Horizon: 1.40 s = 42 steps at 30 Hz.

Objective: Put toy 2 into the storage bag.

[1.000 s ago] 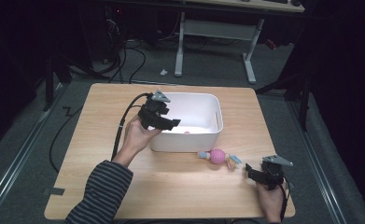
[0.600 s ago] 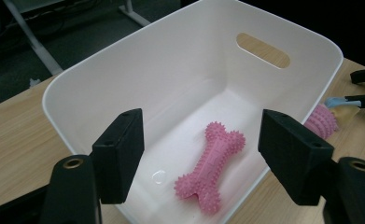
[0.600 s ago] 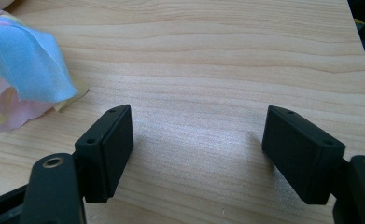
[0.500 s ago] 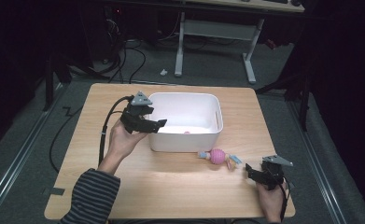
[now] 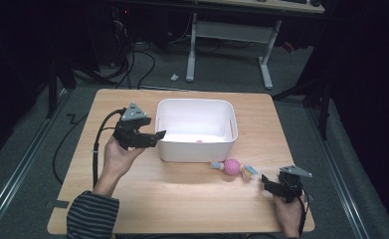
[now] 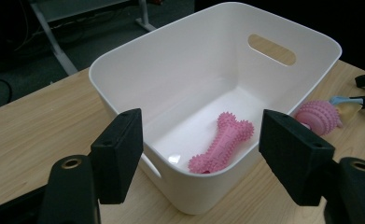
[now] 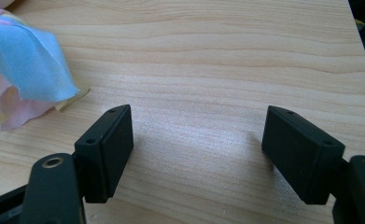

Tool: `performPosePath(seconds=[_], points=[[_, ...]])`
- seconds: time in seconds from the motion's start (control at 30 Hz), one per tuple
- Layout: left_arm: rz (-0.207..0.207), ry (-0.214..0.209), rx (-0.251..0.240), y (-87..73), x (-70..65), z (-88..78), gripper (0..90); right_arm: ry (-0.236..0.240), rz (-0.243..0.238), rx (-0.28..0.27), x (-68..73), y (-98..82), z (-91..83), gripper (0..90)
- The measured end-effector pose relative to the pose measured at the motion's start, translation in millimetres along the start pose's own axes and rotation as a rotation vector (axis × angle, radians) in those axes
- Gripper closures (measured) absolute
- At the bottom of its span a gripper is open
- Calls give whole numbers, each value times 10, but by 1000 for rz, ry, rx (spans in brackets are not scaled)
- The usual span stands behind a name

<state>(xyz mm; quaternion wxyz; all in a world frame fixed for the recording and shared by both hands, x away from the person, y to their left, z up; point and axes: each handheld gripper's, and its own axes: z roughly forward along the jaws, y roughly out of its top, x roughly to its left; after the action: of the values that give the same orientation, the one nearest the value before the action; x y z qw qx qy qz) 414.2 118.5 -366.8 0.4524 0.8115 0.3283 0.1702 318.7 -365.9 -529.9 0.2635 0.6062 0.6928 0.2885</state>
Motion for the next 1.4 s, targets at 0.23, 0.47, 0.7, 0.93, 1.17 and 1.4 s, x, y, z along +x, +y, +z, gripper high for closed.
performPosePath(seconds=[0.23, 0.47, 0.7, 0.93, 1.17, 1.4], points=[[-39, 5, -29, -110, 46, -110, 301, 0, 0, 0, 1, 0, -1, 249], [-47, 34, -51, -224, 77, -204, 300, 0, -5, -1, 0, -1, 0, 249], [-75, 60, -48, -379, 159, -277, 305, 0, -6, 2, -1, 0, -1, 249], [-101, 91, -35, -491, 268, -346, 307, 4, -10, -2, 0, 0, 1, 251], [-132, 104, -34, -632, 324, -393, 307, 4, -9, -1, 1, 0, 1, 251], [-146, 143, -23, -794, 342, -431, 303, 4, -9, -1, 1, 0, 1, 250]])
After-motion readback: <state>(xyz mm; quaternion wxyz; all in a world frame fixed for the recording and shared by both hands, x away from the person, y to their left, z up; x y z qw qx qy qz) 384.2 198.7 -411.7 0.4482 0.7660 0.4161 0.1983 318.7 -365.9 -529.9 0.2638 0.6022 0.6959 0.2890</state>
